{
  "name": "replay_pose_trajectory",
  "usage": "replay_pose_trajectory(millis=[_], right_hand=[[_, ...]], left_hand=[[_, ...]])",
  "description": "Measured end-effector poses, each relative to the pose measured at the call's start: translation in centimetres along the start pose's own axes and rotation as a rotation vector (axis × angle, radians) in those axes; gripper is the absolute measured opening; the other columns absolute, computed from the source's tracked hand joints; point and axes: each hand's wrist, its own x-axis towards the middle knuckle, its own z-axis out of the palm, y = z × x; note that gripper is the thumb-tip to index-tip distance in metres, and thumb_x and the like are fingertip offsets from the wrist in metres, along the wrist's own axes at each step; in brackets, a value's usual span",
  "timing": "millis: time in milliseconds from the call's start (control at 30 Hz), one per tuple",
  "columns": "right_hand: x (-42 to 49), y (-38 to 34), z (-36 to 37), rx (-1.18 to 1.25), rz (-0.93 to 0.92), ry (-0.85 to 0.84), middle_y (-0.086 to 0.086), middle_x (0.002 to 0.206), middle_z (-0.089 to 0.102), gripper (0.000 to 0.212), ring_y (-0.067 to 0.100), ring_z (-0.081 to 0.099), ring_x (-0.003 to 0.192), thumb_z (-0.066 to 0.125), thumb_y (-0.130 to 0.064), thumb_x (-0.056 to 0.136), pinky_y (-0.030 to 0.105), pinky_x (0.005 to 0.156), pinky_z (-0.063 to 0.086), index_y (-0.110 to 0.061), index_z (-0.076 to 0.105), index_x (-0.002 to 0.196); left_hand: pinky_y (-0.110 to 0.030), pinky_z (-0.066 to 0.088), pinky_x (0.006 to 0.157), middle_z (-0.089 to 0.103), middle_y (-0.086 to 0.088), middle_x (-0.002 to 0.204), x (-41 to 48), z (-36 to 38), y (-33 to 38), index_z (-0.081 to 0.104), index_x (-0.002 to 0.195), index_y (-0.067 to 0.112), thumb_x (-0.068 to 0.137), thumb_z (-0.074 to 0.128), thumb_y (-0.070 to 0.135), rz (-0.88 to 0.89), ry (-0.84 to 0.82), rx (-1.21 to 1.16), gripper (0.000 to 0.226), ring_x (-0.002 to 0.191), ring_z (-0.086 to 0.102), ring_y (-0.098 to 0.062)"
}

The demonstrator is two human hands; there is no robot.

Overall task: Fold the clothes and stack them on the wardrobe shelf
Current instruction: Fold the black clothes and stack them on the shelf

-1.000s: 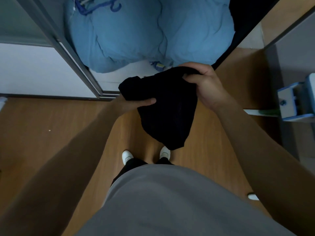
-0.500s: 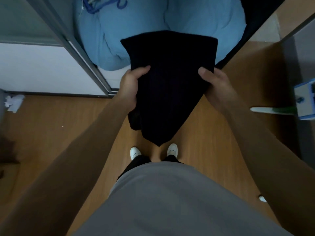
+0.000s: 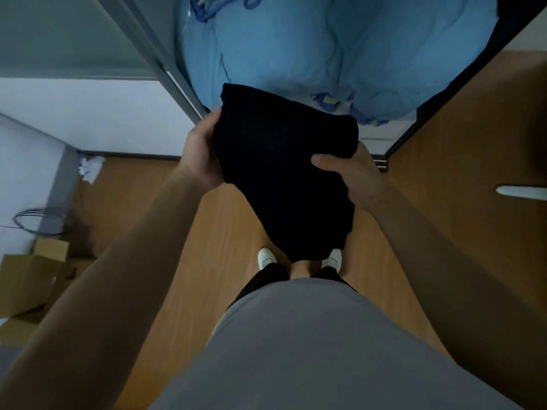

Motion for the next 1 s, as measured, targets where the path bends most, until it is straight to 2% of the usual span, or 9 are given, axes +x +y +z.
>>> replay_pose_trajectory(millis=[100, 200, 300, 400, 500, 567, 667, 800, 1000], right_hand=[[0.0, -0.3, -0.1, 0.083, -0.004, 0.041, 0.003, 0.103, 0.077, 0.025, 0.019, 0.073, 0.097, 0.067, 0.002, 0.089, 0.030, 0.081, 0.058, -0.015, 0.073, 0.106], [0.3, -0.5, -0.3, 0.121, 0.021, 0.115, 0.005, 0.099, 0.077, 0.021, 0.021, 0.073, 0.095, 0.070, 0.000, 0.087, 0.031, 0.079, 0.058, -0.016, 0.077, 0.098], [0.5, -0.4, -0.6, 0.143, 0.033, 0.142, 0.002, 0.092, 0.078, 0.024, 0.019, 0.074, 0.090, 0.070, -0.002, 0.086, 0.031, 0.078, 0.058, -0.023, 0.082, 0.083], [0.6, -0.3, -0.5, 0.161, 0.040, 0.153, 0.004, 0.094, 0.078, 0.022, 0.021, 0.074, 0.092, 0.070, -0.002, 0.086, 0.034, 0.080, 0.059, -0.022, 0.082, 0.084], [0.9, -0.2, -0.1, 0.135, 0.056, 0.147, 0.010, 0.102, 0.076, 0.017, 0.026, 0.072, 0.100, 0.070, -0.002, 0.087, 0.036, 0.085, 0.058, -0.012, 0.077, 0.099], [1.1, -0.4, 0.3, 0.108, 0.065, 0.153, 0.010, 0.103, 0.076, 0.018, 0.027, 0.071, 0.100, 0.068, -0.003, 0.089, 0.037, 0.086, 0.058, -0.008, 0.073, 0.105], [1.9, -0.8, 0.4, 0.058, 0.077, 0.210, 0.006, 0.101, 0.077, 0.015, 0.022, 0.073, 0.098, 0.068, -0.008, 0.091, 0.033, 0.084, 0.058, -0.010, 0.072, 0.106], [2.9, -1.0, -0.2, -0.081, 0.081, 0.287, 0.001, 0.103, 0.077, 0.027, 0.017, 0.073, 0.099, 0.071, -0.026, 0.090, 0.027, 0.082, 0.056, -0.014, 0.069, 0.115], [2.3, 1.0, 0.7, -0.338, 0.304, 0.067, -0.014, 0.105, 0.075, 0.043, 0.002, 0.070, 0.089, 0.081, -0.035, 0.080, 0.012, 0.064, 0.050, -0.029, 0.068, 0.120]], left_hand=[[-0.037, 0.048, 0.097, 0.052, -0.010, 0.147, 0.5, -1.9, -2.0, 0.052, 0.141, 0.021, 0.081, 0.057, 0.074, -0.064, -0.197, 0.140, 0.080, 0.126, 0.058, -0.020], [-0.038, 0.037, 0.105, 0.060, 0.003, 0.135, 1.2, -2.6, -4.2, 0.047, 0.141, 0.022, 0.051, 0.079, 0.076, -0.137, -0.280, 0.429, 0.110, 0.116, 0.058, -0.011], [-0.042, 0.027, 0.114, 0.041, 0.000, 0.152, 2.0, -3.2, -5.6, 0.025, 0.155, 0.018, 0.037, 0.088, 0.070, -0.256, -0.451, 0.563, 0.144, 0.136, 0.042, -0.015], [-0.035, 0.047, 0.104, 0.054, 0.005, 0.141, 2.3, -2.8, -6.5, 0.041, 0.143, 0.030, 0.046, 0.094, 0.055, -0.263, -0.519, 0.584, 0.114, 0.132, 0.051, -0.016], [-0.042, 0.057, 0.091, 0.069, -0.003, 0.118, 2.9, -1.8, -7.3, 0.061, 0.122, 0.023, 0.067, 0.087, 0.025, -0.080, -0.344, 0.568, 0.061, 0.118, 0.063, -0.028], [-0.047, 0.059, 0.085, 0.072, -0.005, 0.109, 3.2, -1.5, -7.1, 0.064, 0.116, 0.018, 0.075, 0.077, 0.013, -0.004, -0.260, 0.471, 0.043, 0.109, 0.067, -0.030], [-0.042, 0.060, 0.073, 0.074, 0.001, 0.101, 3.4, -1.2, -5.9, 0.065, 0.111, 0.020, 0.075, 0.066, 0.009, -0.020, -0.196, 0.343, 0.038, 0.103, 0.069, -0.025], [-0.045, 0.059, 0.074, 0.073, -0.003, 0.101, 3.3, -0.8, -4.2, 0.071, 0.102, 0.022, 0.074, 0.059, 0.005, 0.039, -0.104, 0.175, 0.035, 0.105, 0.068, -0.027], [-0.042, 0.059, 0.077, 0.074, -0.006, 0.094, 2.5, -2.2, -1.2, 0.065, 0.109, 0.004, 0.077, 0.056, -0.003, 0.146, -0.049, 0.106, 0.034, 0.095, 0.072, -0.025]])
